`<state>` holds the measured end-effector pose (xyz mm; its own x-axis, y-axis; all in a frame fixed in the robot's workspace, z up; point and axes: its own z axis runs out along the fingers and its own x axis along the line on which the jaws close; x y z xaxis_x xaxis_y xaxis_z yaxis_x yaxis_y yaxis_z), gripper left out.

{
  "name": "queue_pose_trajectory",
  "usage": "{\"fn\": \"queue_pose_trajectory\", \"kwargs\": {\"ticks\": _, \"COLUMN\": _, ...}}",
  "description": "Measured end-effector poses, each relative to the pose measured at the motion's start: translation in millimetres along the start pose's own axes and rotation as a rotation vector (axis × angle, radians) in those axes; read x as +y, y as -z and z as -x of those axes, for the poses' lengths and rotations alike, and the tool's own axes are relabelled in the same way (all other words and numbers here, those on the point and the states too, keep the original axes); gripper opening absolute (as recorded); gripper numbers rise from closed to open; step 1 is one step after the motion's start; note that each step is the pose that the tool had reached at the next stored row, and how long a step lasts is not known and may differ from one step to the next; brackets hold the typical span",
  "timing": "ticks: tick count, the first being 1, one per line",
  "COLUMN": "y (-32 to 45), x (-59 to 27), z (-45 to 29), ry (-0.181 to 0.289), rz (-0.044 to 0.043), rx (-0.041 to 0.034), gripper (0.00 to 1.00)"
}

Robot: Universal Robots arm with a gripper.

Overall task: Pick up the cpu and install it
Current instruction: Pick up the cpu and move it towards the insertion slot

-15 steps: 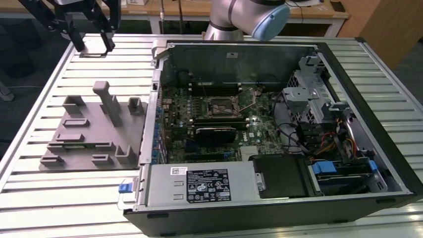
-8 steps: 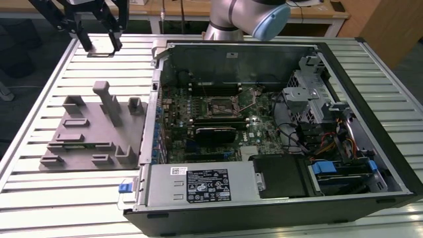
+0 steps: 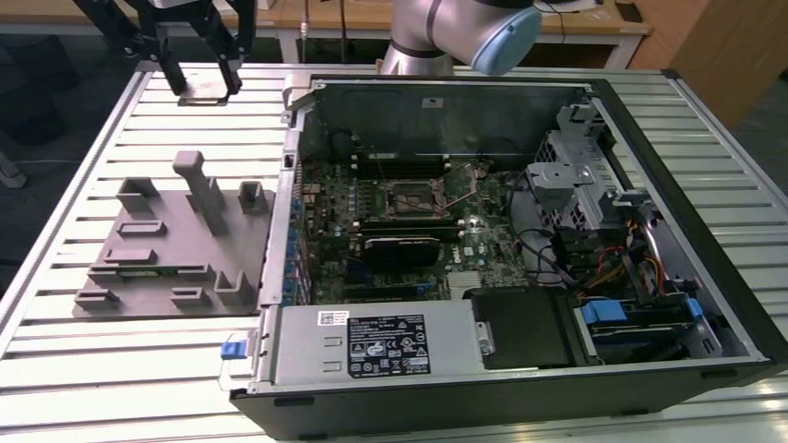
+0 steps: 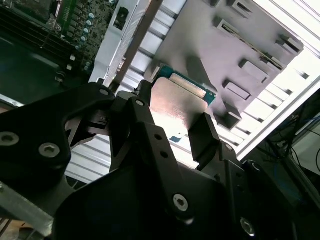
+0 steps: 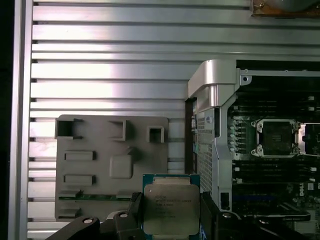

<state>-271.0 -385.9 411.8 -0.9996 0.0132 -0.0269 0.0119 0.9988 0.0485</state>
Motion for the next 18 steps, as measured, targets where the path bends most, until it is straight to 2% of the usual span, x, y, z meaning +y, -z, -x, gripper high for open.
{"fn": "queue_pose_trajectory", "kwargs": {"ticks": 18, "y": -1.0, "x": 3.3, "z": 30.4, "ry": 0.000, "rz": 0.0001, "rx": 0.0000, "gripper": 0.54}}
